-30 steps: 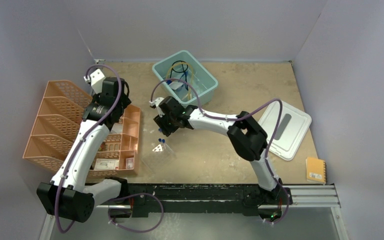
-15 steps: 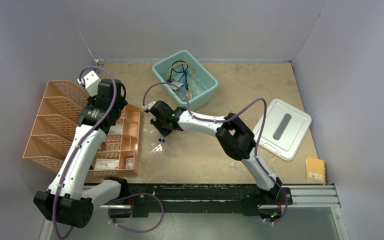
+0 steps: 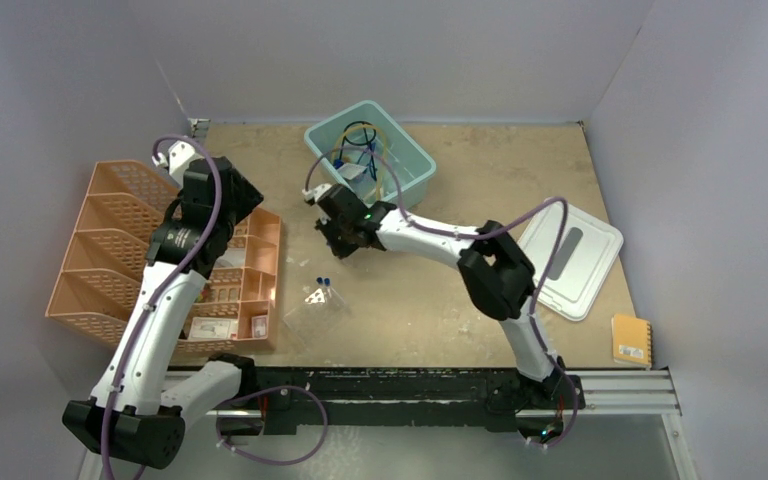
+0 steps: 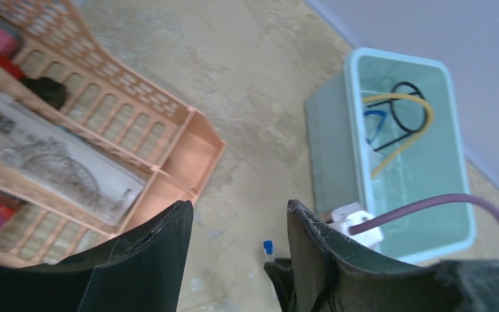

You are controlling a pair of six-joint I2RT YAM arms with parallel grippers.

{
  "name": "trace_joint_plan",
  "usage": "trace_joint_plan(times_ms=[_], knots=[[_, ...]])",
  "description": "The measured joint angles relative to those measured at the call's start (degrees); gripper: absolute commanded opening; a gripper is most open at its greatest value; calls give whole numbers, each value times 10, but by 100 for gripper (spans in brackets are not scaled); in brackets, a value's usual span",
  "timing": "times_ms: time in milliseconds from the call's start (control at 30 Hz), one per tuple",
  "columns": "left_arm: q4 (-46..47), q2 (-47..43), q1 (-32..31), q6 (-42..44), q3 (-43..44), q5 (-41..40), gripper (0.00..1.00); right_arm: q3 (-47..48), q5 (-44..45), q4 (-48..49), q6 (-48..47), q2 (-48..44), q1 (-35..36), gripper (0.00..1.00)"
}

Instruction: Organize the chemistry lab equipment

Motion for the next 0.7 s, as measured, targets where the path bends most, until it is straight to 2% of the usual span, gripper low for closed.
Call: trace_joint_plan(times_ms=[233,367,500,600,700], knots=[[96,1,0,17,-10,122,56,-6,-45,47,4,-145,-46,7],[184,7,0,33,-18,244,56,-7,-72,77,15,-224,-64,7],[276,47,-2,34,-19,402,55,-23,-104,106,40,-283,-93,8],[323,86,-27,33,-23,474,54,-40,-116,120,64,-309,-121,9],[344,117,-81,37,-27,512,54,-63,-122,135,94,-327,-147,9]])
